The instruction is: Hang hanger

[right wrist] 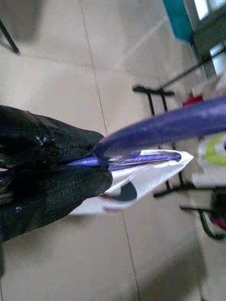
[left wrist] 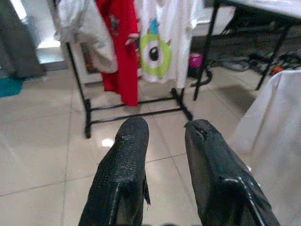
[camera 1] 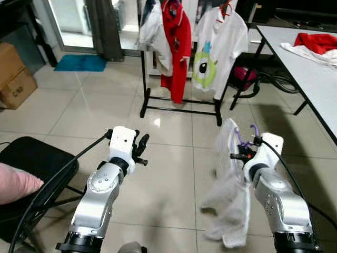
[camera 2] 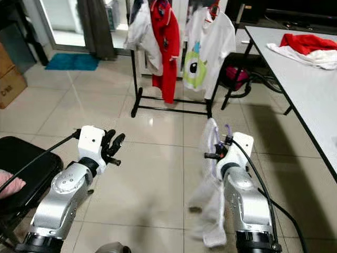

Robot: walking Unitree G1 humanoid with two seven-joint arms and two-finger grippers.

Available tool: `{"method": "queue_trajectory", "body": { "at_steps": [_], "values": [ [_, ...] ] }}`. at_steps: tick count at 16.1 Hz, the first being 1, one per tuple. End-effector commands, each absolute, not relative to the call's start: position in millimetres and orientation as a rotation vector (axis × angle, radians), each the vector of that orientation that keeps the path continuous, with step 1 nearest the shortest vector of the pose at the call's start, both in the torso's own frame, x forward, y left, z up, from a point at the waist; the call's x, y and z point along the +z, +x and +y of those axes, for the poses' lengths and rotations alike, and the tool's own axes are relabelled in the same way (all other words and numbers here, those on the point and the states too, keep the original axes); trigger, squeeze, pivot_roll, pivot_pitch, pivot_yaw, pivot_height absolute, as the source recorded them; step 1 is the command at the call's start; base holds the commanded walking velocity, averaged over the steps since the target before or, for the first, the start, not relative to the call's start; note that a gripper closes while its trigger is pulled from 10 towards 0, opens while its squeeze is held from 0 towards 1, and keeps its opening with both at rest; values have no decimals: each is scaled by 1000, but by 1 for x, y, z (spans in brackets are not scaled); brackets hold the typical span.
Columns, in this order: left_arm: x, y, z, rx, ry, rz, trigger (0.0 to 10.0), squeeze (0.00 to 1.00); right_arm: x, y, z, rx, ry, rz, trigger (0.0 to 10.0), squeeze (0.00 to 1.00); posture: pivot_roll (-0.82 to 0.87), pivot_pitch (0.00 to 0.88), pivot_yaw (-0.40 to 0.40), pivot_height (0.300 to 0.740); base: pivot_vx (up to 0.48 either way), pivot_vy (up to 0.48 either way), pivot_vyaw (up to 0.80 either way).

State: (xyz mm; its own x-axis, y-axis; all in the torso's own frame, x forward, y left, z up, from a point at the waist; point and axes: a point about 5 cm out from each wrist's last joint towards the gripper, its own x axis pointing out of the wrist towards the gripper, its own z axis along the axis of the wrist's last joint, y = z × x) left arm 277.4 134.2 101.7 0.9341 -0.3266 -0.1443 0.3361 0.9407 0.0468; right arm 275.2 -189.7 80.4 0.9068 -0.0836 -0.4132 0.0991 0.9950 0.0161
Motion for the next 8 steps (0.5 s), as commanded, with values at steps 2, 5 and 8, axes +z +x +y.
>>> {"method": "queue_trajectory", "body": {
  "at_steps": [2, 5, 8],
  "values": [
    [108, 276, 133, -355, 83, 118, 10000, 0, 94, 277, -195, -120, -70, 337, 10000, 0, 17, 0, -16, 740, 322, 0, 0],
    [112, 279, 141, -309, 106, 110, 10000, 0, 93, 279, -183, -48, 47, 325, 10000, 0, 36, 0, -26, 740, 328, 0, 0],
    [114, 281, 144, -300, 114, 109, 10000, 0, 93, 282, -175, -30, 57, 317, 10000, 0, 56, 0, -21, 740, 334, 0, -781]
  ]
}}
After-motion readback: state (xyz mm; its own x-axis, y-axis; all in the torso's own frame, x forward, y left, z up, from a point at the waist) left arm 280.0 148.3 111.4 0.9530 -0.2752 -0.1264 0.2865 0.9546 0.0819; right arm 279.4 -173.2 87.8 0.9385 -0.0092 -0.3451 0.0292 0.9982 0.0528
